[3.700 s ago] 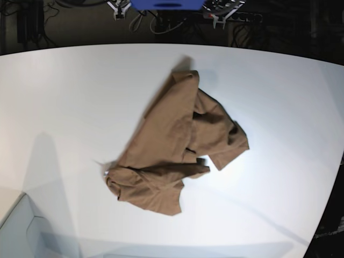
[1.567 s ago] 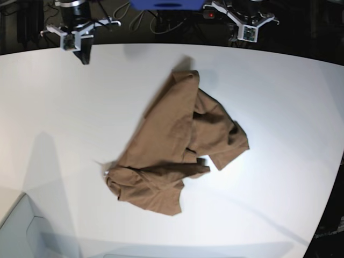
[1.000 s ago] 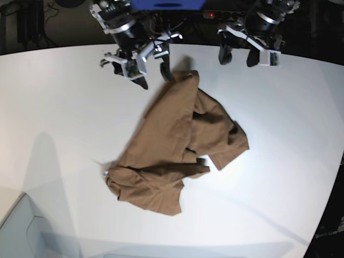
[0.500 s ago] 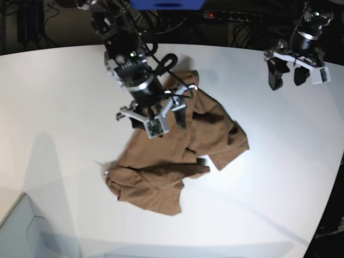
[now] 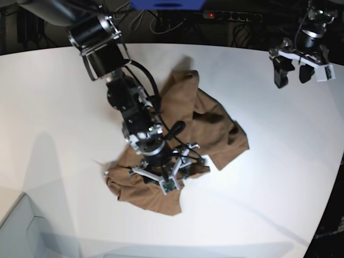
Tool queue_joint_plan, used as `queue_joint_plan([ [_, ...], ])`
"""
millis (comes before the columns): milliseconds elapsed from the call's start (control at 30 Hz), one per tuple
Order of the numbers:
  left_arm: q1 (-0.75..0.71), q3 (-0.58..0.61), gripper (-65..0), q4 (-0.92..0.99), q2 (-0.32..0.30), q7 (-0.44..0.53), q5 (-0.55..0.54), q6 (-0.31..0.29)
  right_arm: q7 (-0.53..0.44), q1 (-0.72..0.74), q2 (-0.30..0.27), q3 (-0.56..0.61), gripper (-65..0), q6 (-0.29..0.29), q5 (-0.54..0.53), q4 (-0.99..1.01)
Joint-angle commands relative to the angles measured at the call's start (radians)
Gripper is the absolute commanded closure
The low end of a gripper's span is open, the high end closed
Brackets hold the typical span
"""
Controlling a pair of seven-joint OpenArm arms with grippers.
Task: Layout the t-shirt on the table in an organized manner, then fold the t-shirt properly
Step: 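Lower the right gripper onto the brown t-shirt and pinch a fold, then drag the pinched shirt fabric away from the pile with the right gripper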
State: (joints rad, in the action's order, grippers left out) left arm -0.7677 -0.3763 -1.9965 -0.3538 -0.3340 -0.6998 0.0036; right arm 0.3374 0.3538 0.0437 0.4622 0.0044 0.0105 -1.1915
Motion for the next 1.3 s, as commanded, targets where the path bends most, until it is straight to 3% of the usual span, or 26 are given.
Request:
queue_joint_plan([
  [0, -0.011, -0.008, -45.8, -0.016, -0.009, 0.023, -0.004, -0.001, -0.048, 0.043, 0.006, -0.001, -35.1, -0.004, -0.001, 0.025],
  [233, -0.005, -0.008, -45.8, -0.016, -0.009, 0.025, -0.001, -0.001, -0.137, 0.106, 0.020, -0.089, -35.1, -0.004, 0.001, 0.212],
  [433, -0.002, -0.008, -45.8, -0.014, -0.009, 0.029, -0.001, -0.004, -0.148, 0.130, 0.026, -0.110, -34.6, -0.004, 0.001, 0.289],
  [500, 0.018, -0.008, -45.8, -0.014, -0.009, 0.025, -0.002, -0.006, -0.148, 0.129, 0.026, -0.110, -31.3, -0.001, 0.001, 0.289],
  [567, 0.032, -0.008, -45.8, -0.013, -0.009, 0.023, -0.002, -0.006, -0.148, 0.126, 0.028, -0.110, -20.8, -0.001, 0.001, 0.267],
  [667, 0.032, -0.008, -45.8, -0.013, -0.009, 0.028, -0.002, -0.006, -0.146, 0.087, 0.022, -0.113, 0.0, -0.002, -0.001, 0.178],
  [767, 0.055, -0.008, -45.8, -0.016, -0.009, 0.025, -0.002, -0.006, -0.140, 0.041, 0.008, -0.132, -0.6, -0.002, -0.001, 0.040],
  [1067, 0.133, -0.008, -46.1, -0.017, -0.009, 0.031, -0.005, -0.006, -0.140, -0.236, 0.005, -0.374, 0.0, -0.002, -0.002, -0.523],
  [1267, 0.225, -0.005, -46.1, -0.017, -0.009, 0.023, -0.005, -0.001, -0.145, -0.399, 0.000, -0.537, 0.0, -0.002, -0.002, -0.727],
])
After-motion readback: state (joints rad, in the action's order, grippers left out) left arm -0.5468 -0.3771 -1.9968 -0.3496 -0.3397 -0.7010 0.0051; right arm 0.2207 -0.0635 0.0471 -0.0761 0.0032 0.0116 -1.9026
